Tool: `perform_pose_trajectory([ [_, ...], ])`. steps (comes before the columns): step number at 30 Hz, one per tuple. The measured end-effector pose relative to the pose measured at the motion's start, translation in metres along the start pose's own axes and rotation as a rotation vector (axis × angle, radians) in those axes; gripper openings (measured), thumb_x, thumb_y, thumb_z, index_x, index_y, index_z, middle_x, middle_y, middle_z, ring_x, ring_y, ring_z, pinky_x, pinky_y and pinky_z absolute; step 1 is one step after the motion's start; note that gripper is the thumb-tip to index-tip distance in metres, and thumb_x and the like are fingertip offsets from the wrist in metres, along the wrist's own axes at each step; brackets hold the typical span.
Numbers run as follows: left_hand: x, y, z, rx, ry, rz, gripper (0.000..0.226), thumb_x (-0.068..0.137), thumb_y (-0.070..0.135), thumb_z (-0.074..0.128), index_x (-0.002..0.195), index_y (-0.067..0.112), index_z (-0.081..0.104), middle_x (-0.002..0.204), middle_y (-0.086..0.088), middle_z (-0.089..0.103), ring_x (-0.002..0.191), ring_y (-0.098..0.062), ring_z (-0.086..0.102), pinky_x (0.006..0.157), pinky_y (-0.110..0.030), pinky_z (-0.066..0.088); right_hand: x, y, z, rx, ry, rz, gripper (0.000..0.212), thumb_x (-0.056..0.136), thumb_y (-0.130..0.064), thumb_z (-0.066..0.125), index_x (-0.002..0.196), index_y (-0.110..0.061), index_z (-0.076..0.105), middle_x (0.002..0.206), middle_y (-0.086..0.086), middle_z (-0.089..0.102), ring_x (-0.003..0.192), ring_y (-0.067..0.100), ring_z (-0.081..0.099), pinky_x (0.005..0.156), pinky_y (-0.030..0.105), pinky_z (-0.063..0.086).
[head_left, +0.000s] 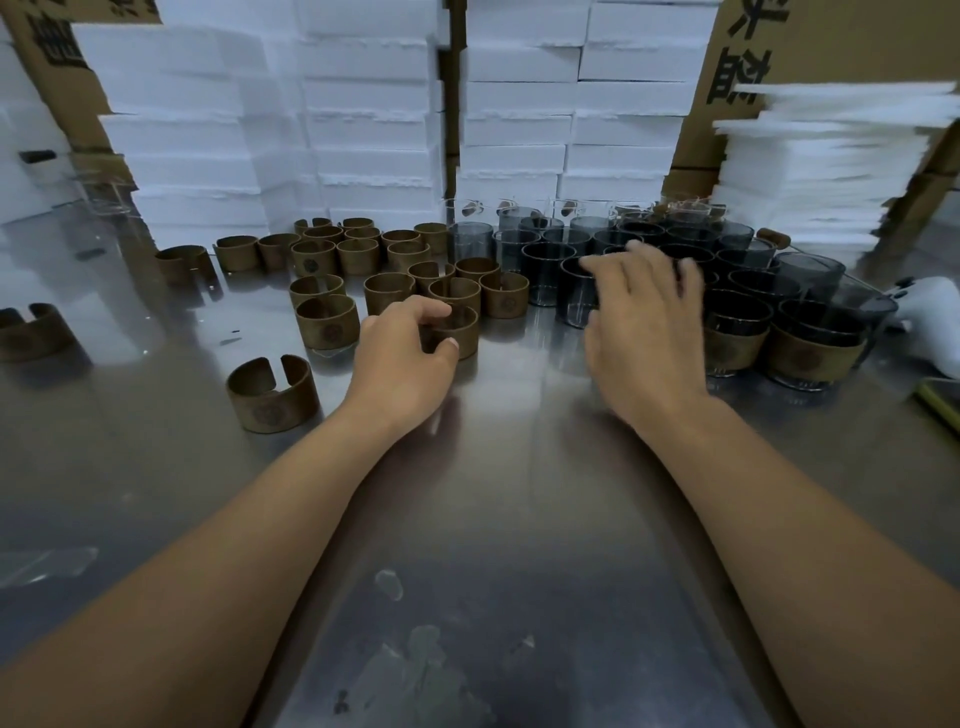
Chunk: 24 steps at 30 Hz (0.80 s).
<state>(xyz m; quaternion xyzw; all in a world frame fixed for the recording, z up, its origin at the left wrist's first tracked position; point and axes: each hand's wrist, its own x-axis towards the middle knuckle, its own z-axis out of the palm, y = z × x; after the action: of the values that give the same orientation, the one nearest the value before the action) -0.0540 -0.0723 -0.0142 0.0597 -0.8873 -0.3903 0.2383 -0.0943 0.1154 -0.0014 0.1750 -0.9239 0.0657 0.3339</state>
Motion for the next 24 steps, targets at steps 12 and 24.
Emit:
perform_pose_trajectory([
  [12, -0.001, 0.004, -0.001, -0.012, 0.076, 0.036, 0.026, 0.089, 0.006, 0.059, 0.110, 0.020, 0.067, 0.118, 0.002, 0.062, 0.118, -0.014, 0.049, 0.093, -0.020, 0.035, 0.016, -0.019, 0.021, -0.272, -0.210, 0.068, 0.063, 0.097, -0.023, 0.036, 0.151, -0.009, 0.008, 0.157, 0.018, 0.017, 0.146, 0.032, -0.012, 0.109, 0.064, -0.011],
  [24, -0.003, 0.010, -0.001, -0.039, 0.092, 0.105, 0.023, 0.090, 0.007, 0.058, 0.106, 0.021, 0.067, 0.104, 0.008, 0.055, 0.112, -0.015, 0.051, 0.089, -0.020, 0.036, 0.007, -0.031, 0.013, 0.023, -0.073, -0.165, 0.052, 0.092, -0.026, 0.055, 0.141, -0.016, 0.039, 0.128, 0.005, 0.052, 0.129, 0.023, 0.036, 0.115, 0.050, 0.003],
])
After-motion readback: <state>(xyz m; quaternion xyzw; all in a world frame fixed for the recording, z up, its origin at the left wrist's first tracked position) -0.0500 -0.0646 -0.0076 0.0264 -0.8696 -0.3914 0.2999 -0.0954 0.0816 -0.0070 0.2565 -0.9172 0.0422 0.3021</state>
